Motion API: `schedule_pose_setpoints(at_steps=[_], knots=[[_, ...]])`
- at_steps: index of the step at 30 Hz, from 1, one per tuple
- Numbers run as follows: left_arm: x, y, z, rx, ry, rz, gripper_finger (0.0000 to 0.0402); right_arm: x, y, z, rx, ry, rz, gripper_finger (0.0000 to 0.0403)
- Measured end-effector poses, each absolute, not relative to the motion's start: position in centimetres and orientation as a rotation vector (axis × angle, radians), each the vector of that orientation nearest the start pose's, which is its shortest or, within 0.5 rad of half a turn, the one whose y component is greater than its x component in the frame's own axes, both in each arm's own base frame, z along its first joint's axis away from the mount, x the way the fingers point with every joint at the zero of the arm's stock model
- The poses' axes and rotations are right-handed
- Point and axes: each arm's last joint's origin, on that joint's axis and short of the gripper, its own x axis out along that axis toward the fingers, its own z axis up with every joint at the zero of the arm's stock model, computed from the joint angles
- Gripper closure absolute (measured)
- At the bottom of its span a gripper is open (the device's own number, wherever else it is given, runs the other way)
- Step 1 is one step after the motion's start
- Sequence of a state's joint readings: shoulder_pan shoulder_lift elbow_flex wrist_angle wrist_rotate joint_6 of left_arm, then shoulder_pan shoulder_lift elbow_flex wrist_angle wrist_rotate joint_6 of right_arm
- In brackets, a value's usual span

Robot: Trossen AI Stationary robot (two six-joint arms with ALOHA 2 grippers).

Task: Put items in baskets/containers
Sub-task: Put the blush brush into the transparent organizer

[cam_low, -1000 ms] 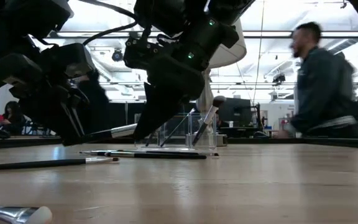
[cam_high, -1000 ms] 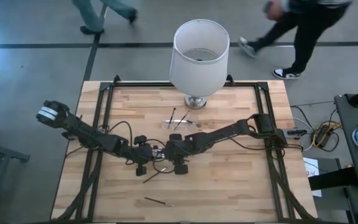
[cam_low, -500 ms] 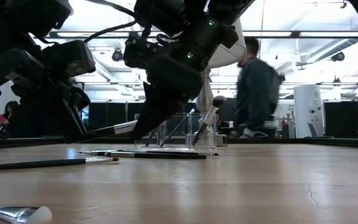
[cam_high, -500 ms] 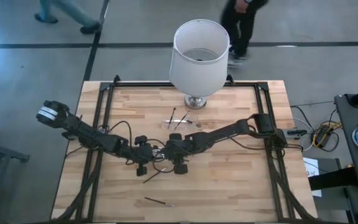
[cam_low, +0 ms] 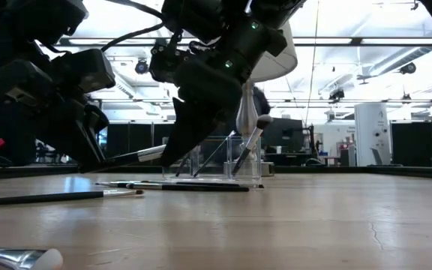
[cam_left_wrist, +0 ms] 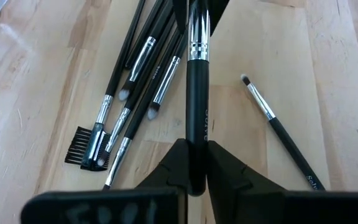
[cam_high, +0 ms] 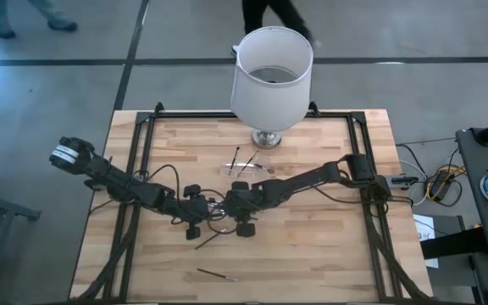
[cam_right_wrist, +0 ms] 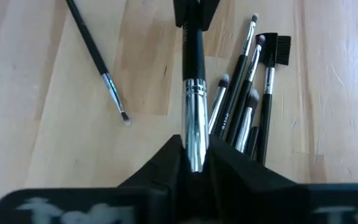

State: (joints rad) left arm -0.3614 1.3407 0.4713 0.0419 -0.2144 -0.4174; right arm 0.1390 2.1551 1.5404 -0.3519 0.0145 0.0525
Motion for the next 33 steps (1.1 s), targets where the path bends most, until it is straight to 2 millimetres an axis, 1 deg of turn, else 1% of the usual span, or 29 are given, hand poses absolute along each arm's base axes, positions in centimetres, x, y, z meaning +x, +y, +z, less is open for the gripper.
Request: schedule_pose_setpoints(at_steps=[3, 7, 10, 14, 17, 19, 22, 25, 28, 33], knots=[[21.6, -7.5, 14.1, -0.159, 0.804, 0.028, 0.0345, 45.2, 6.3, 15.5, -0.026, 0.968, 0.089, 0.0363], [21.6, -7.5, 14.1, -0.169, 0.803, 0.029, 0.0303, 45.3, 6.3, 16.2, -0.031, 0.999, 0.084, 0.0364], [21.6, -7.5, 14.2, -0.204, 0.801, 0.042, 0.0278, 45.2, 6.0, 16.9, -0.035, 1.052, 0.069, 0.0364], [20.9, -7.3, 14.9, -0.256, 0.826, 0.076, 0.0256, 45.0, 5.6, 18.7, -0.053, 1.141, 0.055, 0.0364], [20.1, -7.0, 16.0, -0.303, 0.838, 0.103, 0.0248, 44.5, 5.4, 20.7, -0.130, 1.235, 0.039, 0.0364], [19.5, -6.7, 16.9, -0.333, 0.833, 0.115, 0.0247, 44.1, 5.2, 22.5, -0.187, 1.288, 0.017, 0.0364], [18.7, -6.4, 17.8, -0.385, 0.806, 0.146, 0.0246, 43.2, 4.6, 25.6, -0.284, 1.361, -0.057, 0.0364], [18.1, -6.0, 18.4, -0.395, 0.757, 0.205, 0.0246, 42.3, 3.9, 27.8, -0.347, 1.416, -0.125, 0.0362], [17.9, -5.7, 18.8, -0.379, 0.714, 0.257, 0.0246, 41.8, 2.9, 28.9, -0.358, 1.455, -0.202, 0.0360], [17.9, -5.6, 18.8, -0.366, 0.695, 0.290, 0.0246, 41.5, 0.6, 29.3, -0.362, 1.486, -0.317, 0.0362]])
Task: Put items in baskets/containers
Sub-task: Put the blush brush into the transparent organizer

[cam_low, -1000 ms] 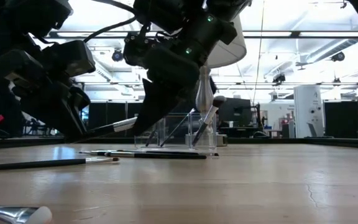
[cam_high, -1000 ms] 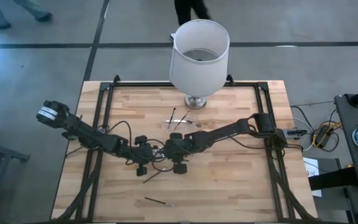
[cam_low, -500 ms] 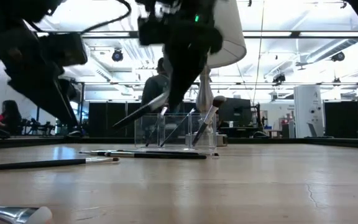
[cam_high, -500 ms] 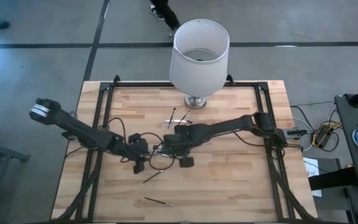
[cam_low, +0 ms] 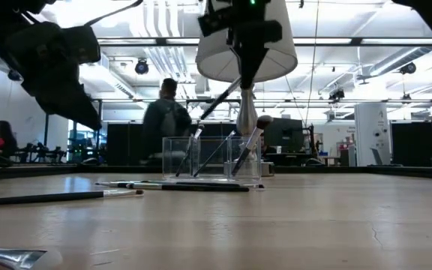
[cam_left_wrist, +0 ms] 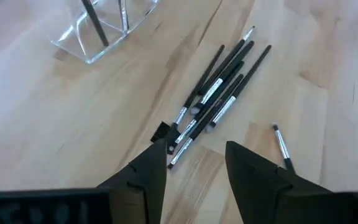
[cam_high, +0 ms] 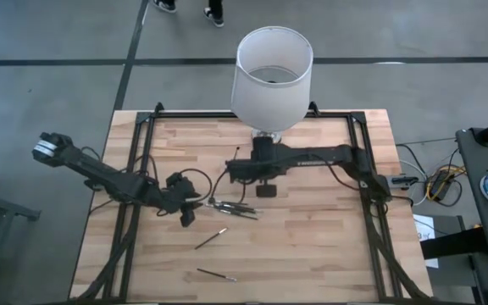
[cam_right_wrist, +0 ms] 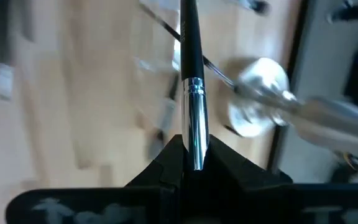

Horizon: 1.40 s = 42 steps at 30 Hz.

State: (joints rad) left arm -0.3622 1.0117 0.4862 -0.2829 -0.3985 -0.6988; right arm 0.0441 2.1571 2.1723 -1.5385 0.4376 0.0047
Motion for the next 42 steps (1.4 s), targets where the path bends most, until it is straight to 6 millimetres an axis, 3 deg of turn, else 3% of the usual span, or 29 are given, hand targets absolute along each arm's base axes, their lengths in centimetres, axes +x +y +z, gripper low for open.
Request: schedule_pose_setpoints(at_steps=[5, 10, 15, 42], knots=[[18.0, -5.6, 18.5, -0.370, 0.711, 0.302, 0.0246, 41.0, -1.5, 28.4, -0.360, 1.557, -0.393, 0.0362], [18.1, -5.7, 18.2, -0.363, 0.725, 0.311, 0.0246, 40.8, -2.5, 27.6, -0.384, 1.609, -0.365, 0.0361], [18.2, -5.7, 18.0, -0.355, 0.730, 0.321, 0.0245, 40.9, -2.8, 26.3, -0.428, 1.652, -0.312, 0.0361], [18.2, -5.6, 18.0, -0.411, 0.715, 0.359, 0.0245, 42.6, -2.8, 26.0, -0.377, 1.480, -0.288, 0.0323]])
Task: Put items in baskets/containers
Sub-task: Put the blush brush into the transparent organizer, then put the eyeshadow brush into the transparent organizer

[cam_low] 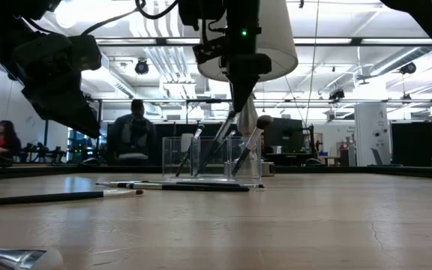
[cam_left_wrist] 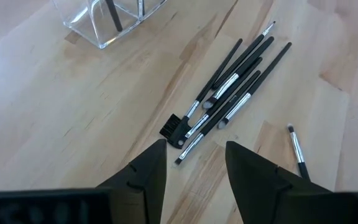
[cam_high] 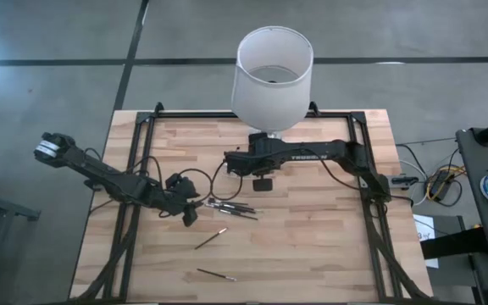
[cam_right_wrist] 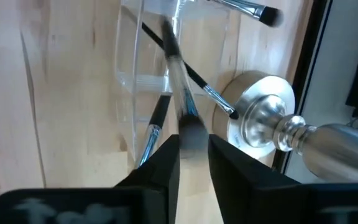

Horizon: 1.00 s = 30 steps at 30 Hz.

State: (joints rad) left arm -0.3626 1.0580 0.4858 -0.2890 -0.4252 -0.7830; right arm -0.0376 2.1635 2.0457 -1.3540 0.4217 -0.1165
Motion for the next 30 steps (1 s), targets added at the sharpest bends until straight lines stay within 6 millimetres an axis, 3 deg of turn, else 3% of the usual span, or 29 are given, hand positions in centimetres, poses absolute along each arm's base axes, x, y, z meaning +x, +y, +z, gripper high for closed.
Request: schedule_pose_setpoints(at_steps=[9, 18, 22, 30], knots=[[18.2, -5.6, 18.0, -0.409, 0.714, 0.360, 0.0245, 42.4, -1.9, 26.4, -0.315, 1.469, -0.337, 0.0290], [18.2, -5.5, 18.0, -0.353, 0.713, 0.356, 0.0245, 40.5, 2.7, 30.2, -0.224, 1.322, -0.372, 0.0267], [18.3, -5.2, 18.0, -0.347, 0.713, 0.367, 0.0245, 38.9, 4.1, 30.7, -0.118, 1.268, -0.435, 0.0268], [18.9, -2.3, 18.2, -0.373, 0.685, 0.497, 0.0261, 33.1, 4.3, 28.0, 0.260, 1.115, -0.748, 0.0305]])
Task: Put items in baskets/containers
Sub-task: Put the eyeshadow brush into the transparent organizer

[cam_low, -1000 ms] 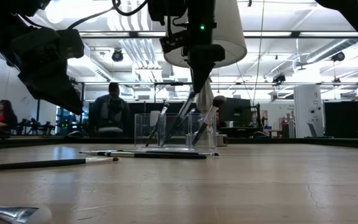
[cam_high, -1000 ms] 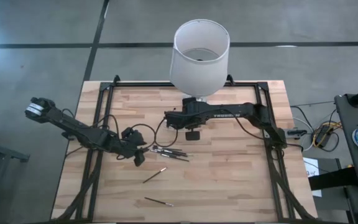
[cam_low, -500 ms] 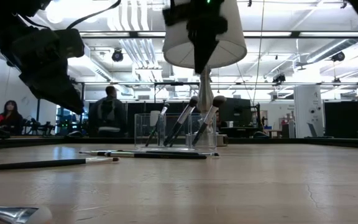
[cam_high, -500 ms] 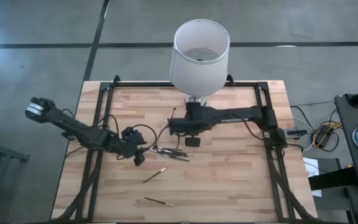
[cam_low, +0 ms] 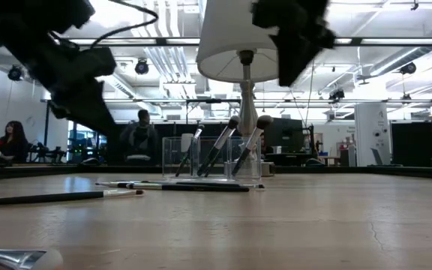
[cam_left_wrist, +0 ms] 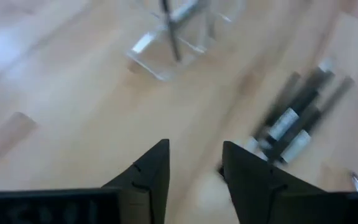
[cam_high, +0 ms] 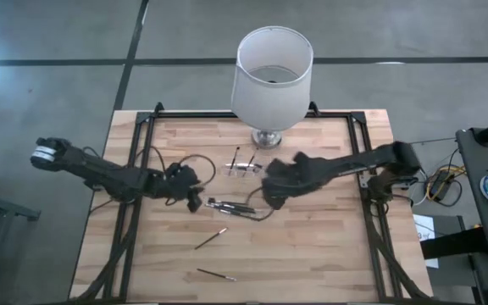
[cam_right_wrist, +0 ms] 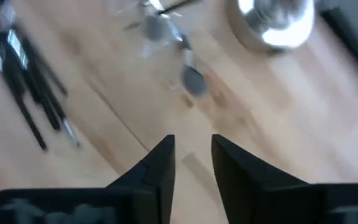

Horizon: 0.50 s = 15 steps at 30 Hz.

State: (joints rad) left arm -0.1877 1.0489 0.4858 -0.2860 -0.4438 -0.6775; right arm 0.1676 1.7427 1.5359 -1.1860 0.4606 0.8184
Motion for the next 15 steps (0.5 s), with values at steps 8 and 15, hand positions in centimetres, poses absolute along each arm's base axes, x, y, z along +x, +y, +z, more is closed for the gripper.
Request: schedule_pose_setpoints(at_steps=[8, 15], knots=[[19.2, 2.7, 18.9, -0.414, 0.605, 0.649, 0.0348, 28.1, 3.0, 22.8, 0.840, 0.569, -1.038, 0.0365], [19.2, 7.5, 18.6, -0.552, 0.555, 0.714, 0.0399, 25.1, 1.0, 15.6, 1.170, 0.336, -1.140, 0.0394]])
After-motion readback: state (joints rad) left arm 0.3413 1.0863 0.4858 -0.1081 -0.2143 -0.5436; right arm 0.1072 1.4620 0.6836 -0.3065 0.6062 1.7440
